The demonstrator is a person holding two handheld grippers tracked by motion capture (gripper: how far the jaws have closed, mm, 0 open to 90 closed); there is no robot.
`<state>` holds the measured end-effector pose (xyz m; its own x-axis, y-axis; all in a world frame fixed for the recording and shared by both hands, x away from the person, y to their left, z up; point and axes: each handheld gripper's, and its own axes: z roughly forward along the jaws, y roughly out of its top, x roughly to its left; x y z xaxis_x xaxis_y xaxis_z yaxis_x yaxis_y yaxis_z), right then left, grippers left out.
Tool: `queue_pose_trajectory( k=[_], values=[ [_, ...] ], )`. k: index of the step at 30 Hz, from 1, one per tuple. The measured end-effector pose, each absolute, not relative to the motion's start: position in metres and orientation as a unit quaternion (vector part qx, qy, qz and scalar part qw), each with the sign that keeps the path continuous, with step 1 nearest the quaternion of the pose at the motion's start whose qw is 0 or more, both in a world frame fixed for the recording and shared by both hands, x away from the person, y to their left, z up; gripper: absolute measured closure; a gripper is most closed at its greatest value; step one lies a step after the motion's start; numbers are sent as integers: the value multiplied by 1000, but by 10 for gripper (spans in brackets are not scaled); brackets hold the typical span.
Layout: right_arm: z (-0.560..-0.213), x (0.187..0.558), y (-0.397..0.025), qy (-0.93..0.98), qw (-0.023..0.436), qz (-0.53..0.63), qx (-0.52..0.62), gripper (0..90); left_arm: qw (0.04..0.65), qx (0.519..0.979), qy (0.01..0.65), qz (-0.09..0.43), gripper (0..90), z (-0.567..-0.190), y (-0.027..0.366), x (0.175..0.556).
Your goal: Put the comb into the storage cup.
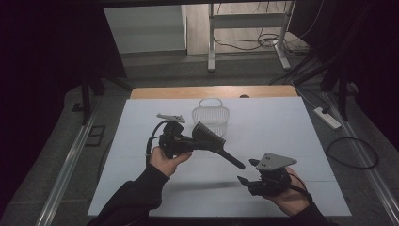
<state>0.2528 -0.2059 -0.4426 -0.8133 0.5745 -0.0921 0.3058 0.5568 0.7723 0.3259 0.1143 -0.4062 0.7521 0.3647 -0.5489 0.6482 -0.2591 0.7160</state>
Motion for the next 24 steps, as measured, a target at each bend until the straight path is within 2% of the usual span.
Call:
queue_pose_trajectory(
  k=[14, 24],
  values=[
    [-441, 251, -219, 864, 150, 394, 275, 264, 505, 784, 343, -112, 832, -404, 130, 338],
    [-440, 251, -231, 862, 144, 387, 294, 179, 504, 784, 348, -97, 832, -398, 136, 344]
  ],
)
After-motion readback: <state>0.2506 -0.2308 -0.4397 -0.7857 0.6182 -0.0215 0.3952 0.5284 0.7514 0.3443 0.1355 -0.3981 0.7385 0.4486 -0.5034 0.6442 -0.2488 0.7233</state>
